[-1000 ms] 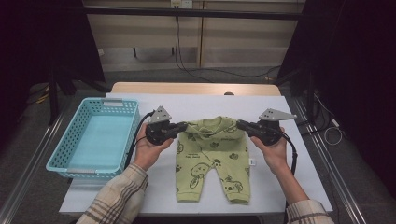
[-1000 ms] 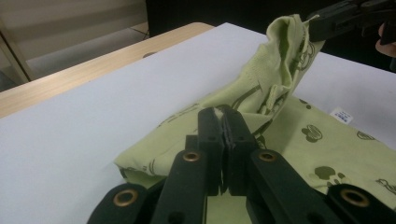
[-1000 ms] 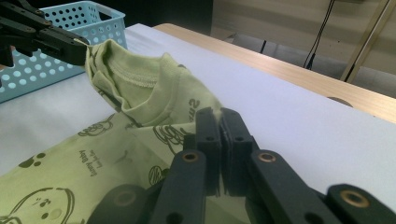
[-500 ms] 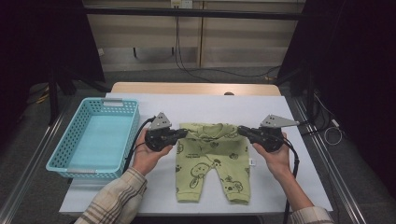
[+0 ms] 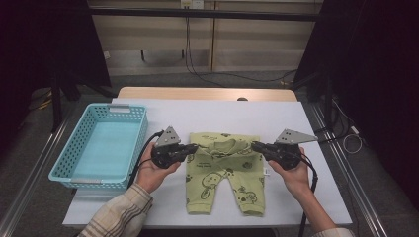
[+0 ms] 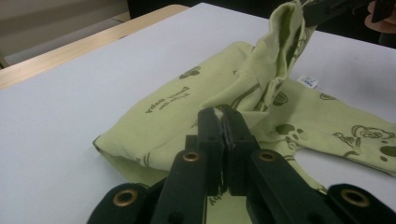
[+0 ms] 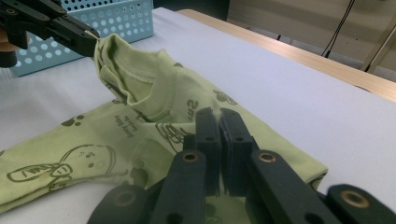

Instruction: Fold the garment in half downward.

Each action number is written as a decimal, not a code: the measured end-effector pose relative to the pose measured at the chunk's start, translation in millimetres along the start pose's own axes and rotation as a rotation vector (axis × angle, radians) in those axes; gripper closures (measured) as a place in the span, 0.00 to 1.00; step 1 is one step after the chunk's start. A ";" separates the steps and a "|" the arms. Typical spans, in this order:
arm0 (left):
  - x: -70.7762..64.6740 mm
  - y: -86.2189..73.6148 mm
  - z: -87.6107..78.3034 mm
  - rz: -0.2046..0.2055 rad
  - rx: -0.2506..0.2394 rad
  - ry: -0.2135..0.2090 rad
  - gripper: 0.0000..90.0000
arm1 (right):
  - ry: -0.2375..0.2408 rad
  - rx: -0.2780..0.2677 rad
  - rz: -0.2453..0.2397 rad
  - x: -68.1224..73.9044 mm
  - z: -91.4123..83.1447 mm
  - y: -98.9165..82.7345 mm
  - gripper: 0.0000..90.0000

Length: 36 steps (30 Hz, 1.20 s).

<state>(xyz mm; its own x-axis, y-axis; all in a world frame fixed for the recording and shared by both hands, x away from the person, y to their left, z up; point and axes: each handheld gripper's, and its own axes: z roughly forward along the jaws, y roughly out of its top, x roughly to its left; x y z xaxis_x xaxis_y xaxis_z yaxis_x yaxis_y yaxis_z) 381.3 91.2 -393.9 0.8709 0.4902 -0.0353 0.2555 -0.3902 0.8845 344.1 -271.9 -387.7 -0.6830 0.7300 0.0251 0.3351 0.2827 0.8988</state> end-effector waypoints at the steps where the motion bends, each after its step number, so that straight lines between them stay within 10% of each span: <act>1: -2.0 -0.8 -0.3 0.010 0.007 0.000 0.98 | 0.002 -0.001 0.000 0.7 -1.2 -0.6 0.97; 36: -33.0 -29.7 -7.4 0.064 0.075 -0.073 0.98 | 0.068 0.050 -0.026 30.0 -23.8 -29.9 0.97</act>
<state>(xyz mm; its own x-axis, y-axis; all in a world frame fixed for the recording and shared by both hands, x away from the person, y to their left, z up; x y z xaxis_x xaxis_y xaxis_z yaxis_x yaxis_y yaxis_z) 341.8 92.4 -415.5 0.9142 0.4051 -0.0158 0.2265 -0.4779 0.8487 298.2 -273.2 -403.4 -0.7342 0.6781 0.0331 0.3470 0.3329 0.8768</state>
